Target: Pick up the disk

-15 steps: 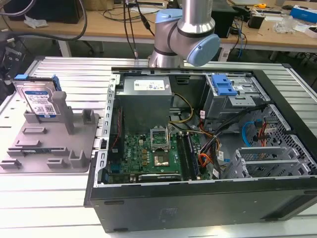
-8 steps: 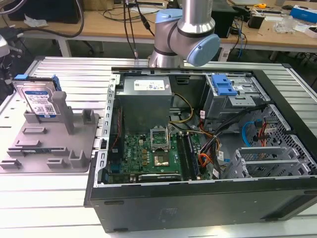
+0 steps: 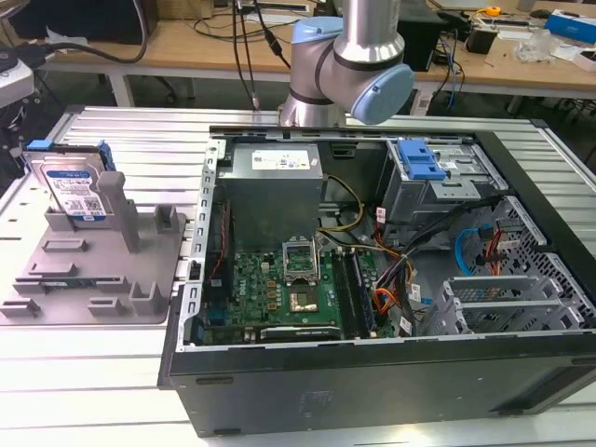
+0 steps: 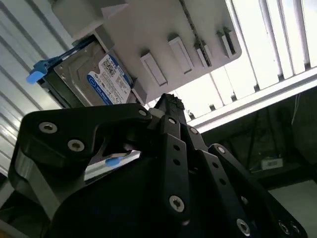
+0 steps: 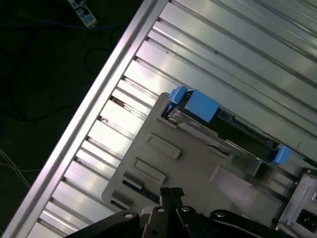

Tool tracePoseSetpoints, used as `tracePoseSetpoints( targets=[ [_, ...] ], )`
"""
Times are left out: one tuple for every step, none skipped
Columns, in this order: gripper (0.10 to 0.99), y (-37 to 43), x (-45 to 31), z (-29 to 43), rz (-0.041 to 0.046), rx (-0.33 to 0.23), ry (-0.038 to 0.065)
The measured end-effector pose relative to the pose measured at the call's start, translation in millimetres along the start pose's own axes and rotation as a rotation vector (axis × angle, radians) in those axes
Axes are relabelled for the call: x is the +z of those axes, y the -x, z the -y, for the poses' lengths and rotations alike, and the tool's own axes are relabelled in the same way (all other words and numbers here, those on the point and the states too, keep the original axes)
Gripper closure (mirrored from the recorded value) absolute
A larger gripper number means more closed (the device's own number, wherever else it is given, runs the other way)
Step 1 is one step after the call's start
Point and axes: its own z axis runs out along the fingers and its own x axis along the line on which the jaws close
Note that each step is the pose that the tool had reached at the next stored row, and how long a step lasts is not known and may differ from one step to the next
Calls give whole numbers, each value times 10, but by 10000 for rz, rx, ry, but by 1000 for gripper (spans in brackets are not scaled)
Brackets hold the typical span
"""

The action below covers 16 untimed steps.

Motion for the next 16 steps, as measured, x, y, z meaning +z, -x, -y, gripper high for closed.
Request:
tracePoseSetpoints(
  targets=[
    [980,0,0,0,-8,-212,0],
    [980,0,0,0,-28,-718,0],
    [980,0,0,0,-45,-1166,-1],
    [980,0,0,0,-54,-1410,-1],
    [980,0,0,1,-60,-1585,-1],
    [980,0,0,1,-69,-1814,-1],
    [980,0,0,0,-76,-1998,0],
    [980,0,0,0,-85,-2238,0],
    [980,0,0,0,-93,-2440,0],
    [980,0,0,0,-105,-2767,0],
    [980,0,0,0,-118,-3137,0],
    [980,0,0,0,-127,-3344,0],
    [980,0,0,0,-134,-3518,0],
    [980,0,0,0,-143,-3747,0],
    [980,0,0,0,-149,-3943,-1],
    [980,0,0,0,-157,-4144,-1]
  ],
)
